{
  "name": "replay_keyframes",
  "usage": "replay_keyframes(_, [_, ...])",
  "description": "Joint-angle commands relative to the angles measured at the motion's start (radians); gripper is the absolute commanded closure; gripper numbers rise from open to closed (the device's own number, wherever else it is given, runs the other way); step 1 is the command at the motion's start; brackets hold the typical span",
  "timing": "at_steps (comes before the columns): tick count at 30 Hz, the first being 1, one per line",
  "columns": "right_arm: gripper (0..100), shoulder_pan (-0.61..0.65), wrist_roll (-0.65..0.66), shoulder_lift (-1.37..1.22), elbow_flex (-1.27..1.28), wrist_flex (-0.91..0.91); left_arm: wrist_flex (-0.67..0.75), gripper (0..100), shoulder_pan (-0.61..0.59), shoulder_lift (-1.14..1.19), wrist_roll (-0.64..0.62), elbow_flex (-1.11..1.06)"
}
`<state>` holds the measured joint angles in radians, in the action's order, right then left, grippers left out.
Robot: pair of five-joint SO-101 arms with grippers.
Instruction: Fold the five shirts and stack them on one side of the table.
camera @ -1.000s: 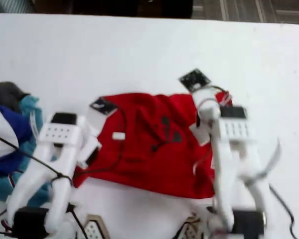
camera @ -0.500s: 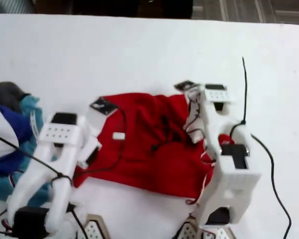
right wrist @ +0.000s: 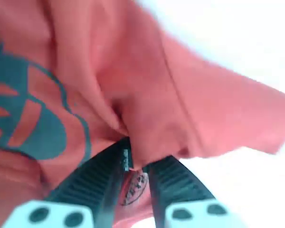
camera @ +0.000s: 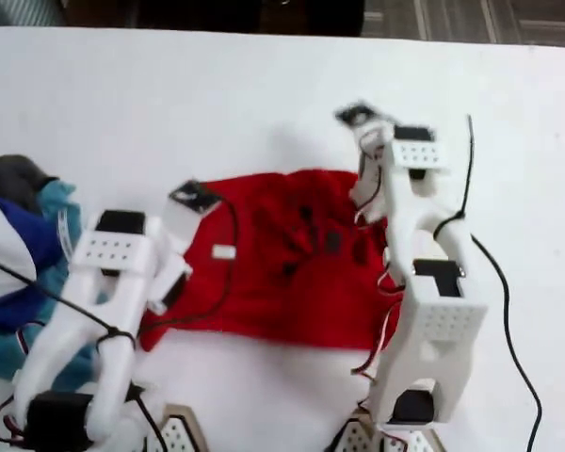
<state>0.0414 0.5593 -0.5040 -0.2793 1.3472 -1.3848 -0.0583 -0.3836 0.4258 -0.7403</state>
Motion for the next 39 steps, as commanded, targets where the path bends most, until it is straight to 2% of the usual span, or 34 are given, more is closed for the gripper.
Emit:
replay_keyframes(1, [97.9,-0.035,-0.008,0.013,-0.258,-0.002,-0.008,97,0.002,-0.034,0.003,0.124])
replay_keyframes(6, [97.9,-0.056,-0.008,0.012,-0.5,-0.062,-0.106,97,0.006,-0.035,0.0,0.329])
replay_keyframes(11, [96.5,-0.059,-0.006,-0.012,-0.493,-0.104,-0.173,97,0.006,-0.034,0.0,0.466])
replay_keyframes(14, [84.9,-0.064,-0.006,-0.081,-0.473,-0.097,-0.169,97,0.008,-0.026,0.002,0.412])
replay_keyframes(16, [74.7,-0.07,-0.006,-0.128,-0.483,-0.071,-0.124,97,0.008,-0.026,0.006,0.328])
replay_keyframes(18, [68.8,-0.074,-0.006,-0.153,-0.489,-0.051,-0.061,97,0.002,-0.026,0.008,0.225])
replay_keyframes(23, [71.4,-0.076,-0.008,-0.114,-0.566,0.111,0.112,97,0.002,-0.034,0.009,0.007])
replay_keyframes(30, [76.3,-0.041,-0.008,-0.019,-0.623,0.429,0.213,97,0.0,-0.035,0.003,-0.039])
replay_keyframes(34, [79.1,-0.015,-0.008,0.044,-0.462,0.424,0.239,97,0.0,-0.035,0.002,-0.039])
replay_keyframes(39, [75.2,0.085,-0.006,0.165,-0.164,0.409,0.252,97,-0.017,-0.032,0.002,0.002])
